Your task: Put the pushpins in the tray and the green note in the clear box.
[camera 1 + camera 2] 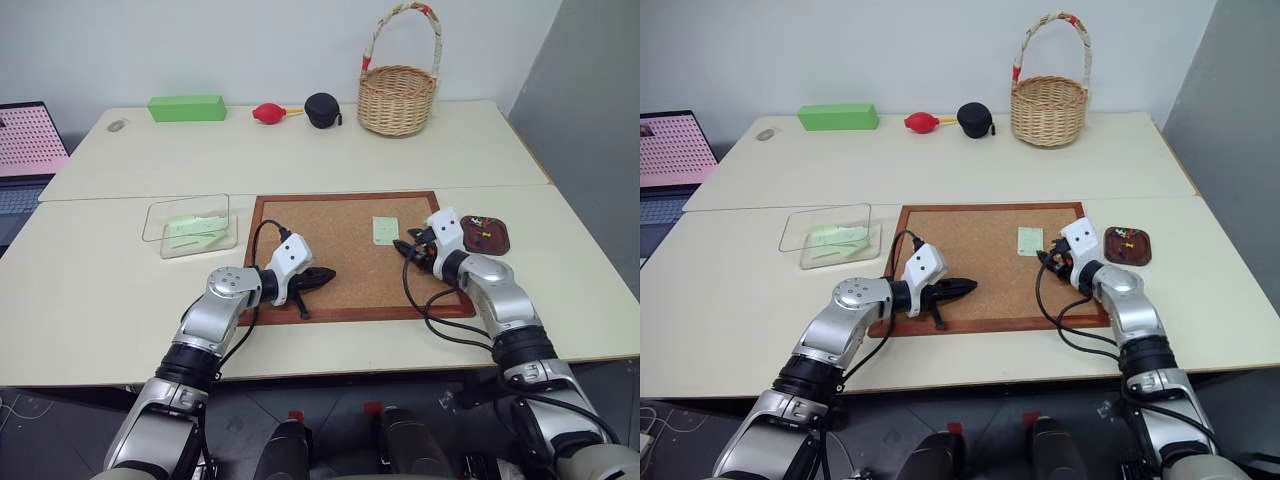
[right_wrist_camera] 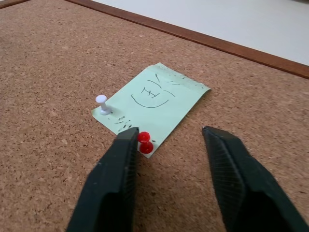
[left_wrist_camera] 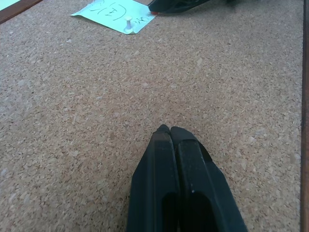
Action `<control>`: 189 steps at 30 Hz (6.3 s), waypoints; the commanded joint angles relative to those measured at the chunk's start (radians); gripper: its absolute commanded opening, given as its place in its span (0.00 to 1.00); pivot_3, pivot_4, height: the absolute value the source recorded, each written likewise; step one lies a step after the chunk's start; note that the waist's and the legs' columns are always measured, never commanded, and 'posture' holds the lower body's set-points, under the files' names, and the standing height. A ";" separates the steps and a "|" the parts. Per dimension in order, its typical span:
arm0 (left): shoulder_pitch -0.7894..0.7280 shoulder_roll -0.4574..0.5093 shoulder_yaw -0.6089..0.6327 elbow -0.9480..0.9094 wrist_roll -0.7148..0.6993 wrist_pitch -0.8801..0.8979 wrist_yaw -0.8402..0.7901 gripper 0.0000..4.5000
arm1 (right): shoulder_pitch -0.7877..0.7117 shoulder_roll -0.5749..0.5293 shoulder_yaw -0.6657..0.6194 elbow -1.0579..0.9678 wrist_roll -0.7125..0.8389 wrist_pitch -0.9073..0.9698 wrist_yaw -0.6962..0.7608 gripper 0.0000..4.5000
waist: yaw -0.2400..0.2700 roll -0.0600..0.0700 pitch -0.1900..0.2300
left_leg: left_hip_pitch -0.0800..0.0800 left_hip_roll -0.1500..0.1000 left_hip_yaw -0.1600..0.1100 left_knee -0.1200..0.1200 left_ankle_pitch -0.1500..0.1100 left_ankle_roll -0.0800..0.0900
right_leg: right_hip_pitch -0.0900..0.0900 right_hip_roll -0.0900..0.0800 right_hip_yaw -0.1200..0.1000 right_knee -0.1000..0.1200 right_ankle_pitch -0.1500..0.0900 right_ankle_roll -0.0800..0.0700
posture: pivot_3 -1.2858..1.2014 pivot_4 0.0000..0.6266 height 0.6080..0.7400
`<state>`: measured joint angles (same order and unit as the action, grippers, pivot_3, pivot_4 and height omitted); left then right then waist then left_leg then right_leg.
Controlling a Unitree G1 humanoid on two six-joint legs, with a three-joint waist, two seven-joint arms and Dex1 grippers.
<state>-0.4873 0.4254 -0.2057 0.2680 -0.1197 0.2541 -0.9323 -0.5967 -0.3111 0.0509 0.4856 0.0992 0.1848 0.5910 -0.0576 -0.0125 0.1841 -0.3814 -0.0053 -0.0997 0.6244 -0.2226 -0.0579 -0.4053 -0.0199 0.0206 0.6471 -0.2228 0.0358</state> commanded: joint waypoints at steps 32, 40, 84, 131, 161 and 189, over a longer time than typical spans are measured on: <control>0.047 0.024 -0.044 0.032 0.047 0.037 -0.002 0.00 | 0.029 -0.073 -0.093 -0.232 0.055 0.024 -0.013 0.01 | 0.001 0.000 0.000 | 0.000 0.000 0.000 -0.001 0.000 0.000 | -0.001 0.000 0.000 -0.001 0.000 0.000 | 0.52 0.24 1.00; 0.047 0.031 -0.054 0.039 0.059 0.017 -0.006 0.00 | 0.049 -0.250 -0.151 -0.125 -0.039 -0.002 -0.099 0.01 | 0.000 0.000 0.000 | -0.001 0.000 0.000 -0.001 0.000 0.000 | -0.001 0.000 0.000 -0.001 -0.001 -0.001 | 0.52 0.24 1.00; 0.009 -0.004 -0.001 0.090 -0.006 0.046 -0.006 0.00 | 0.061 -0.087 -0.040 -0.249 0.074 0.034 0.063 0.95 | 0.002 0.000 0.000 | -0.001 0.000 0.000 -0.001 0.000 0.000 | 0.000 0.000 0.000 -0.001 -0.001 -0.001 | 0.52 0.24 1.00; 0.044 0.027 0.008 0.031 -0.020 0.100 -0.006 0.00 | -0.082 0.064 0.022 0.042 -0.004 -0.151 0.069 0.01 | 0.000 0.000 0.000 | -0.001 0.000 -0.002 -0.005 0.000 0.000 | -0.001 0.000 -0.002 -0.001 -0.001 -0.001 | 0.52 0.24 1.00; -0.021 -0.039 0.119 -0.090 -0.147 0.114 0.046 0.39 | 0.002 -0.068 0.087 -0.315 -0.009 -0.118 0.216 0.00 | 0.004 -0.003 0.002 | -0.004 0.000 -0.002 -0.008 0.000 0.000 | -0.005 -0.001 -0.002 -0.003 -0.001 -0.002 | 0.52 0.24 1.00; -0.126 -0.220 0.267 -0.102 -0.430 0.505 0.180 0.99 | 0.012 -0.210 0.243 -0.336 -0.259 -0.508 0.253 0.00 | 0.007 -0.005 0.004 | -0.004 -0.001 -0.002 -0.008 0.000 0.000 | -0.005 -0.001 -0.002 -0.003 -0.001 -0.001 | 0.52 0.24 1.00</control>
<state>-0.5886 0.2141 0.0401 0.1798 -0.5127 0.7385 -0.7634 -0.5702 -0.5117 0.2975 0.1901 -0.1541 -0.3011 0.8483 -0.0505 -0.0177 0.1877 -0.3849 -0.0060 -0.1018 0.6161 -0.2224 -0.0583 -0.4102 -0.0209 0.0183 0.6440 -0.2242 0.0345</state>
